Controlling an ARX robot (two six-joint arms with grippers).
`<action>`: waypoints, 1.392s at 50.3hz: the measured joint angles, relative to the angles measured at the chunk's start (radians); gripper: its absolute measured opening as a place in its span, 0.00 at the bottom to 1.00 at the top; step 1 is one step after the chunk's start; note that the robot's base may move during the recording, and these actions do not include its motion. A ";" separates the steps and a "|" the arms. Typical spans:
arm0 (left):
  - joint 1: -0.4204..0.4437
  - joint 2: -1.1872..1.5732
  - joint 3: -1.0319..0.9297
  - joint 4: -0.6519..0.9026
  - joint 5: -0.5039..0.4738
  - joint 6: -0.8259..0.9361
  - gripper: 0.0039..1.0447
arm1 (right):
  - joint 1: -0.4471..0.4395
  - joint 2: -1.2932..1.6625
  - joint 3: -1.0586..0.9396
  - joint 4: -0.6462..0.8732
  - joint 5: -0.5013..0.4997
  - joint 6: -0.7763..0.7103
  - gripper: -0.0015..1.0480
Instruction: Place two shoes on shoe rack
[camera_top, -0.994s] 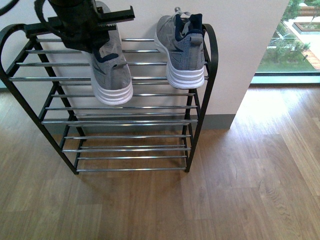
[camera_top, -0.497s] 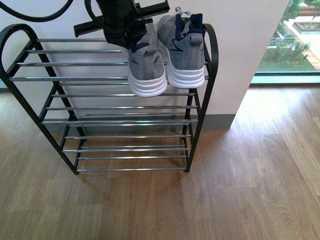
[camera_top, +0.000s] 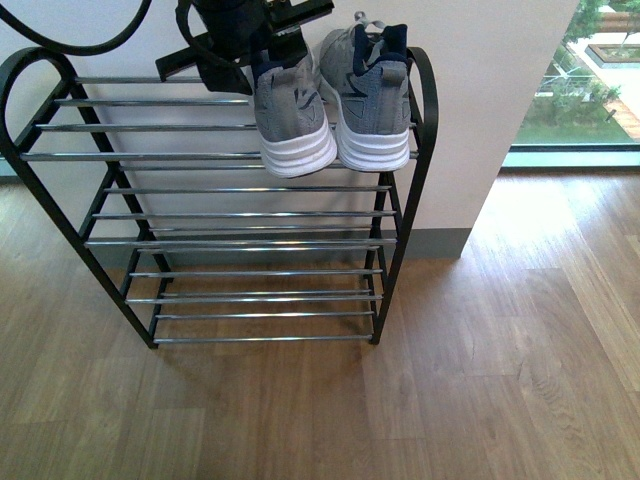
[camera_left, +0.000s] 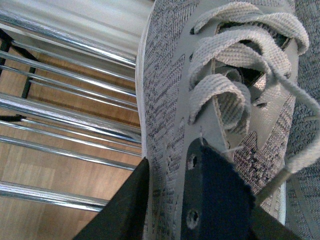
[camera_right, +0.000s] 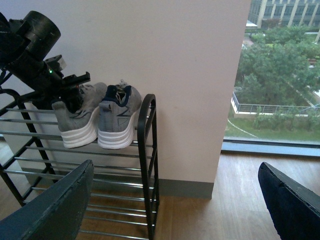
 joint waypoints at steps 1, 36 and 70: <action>0.001 -0.005 -0.009 0.005 0.002 -0.003 0.37 | 0.000 0.000 0.000 0.000 0.000 0.000 0.91; 0.016 -0.829 -1.022 0.640 -0.423 0.368 0.91 | 0.000 0.000 0.000 0.000 0.000 0.000 0.91; 0.187 -1.225 -1.730 1.388 -0.106 0.651 0.29 | 0.000 0.000 0.000 0.000 0.000 0.000 0.91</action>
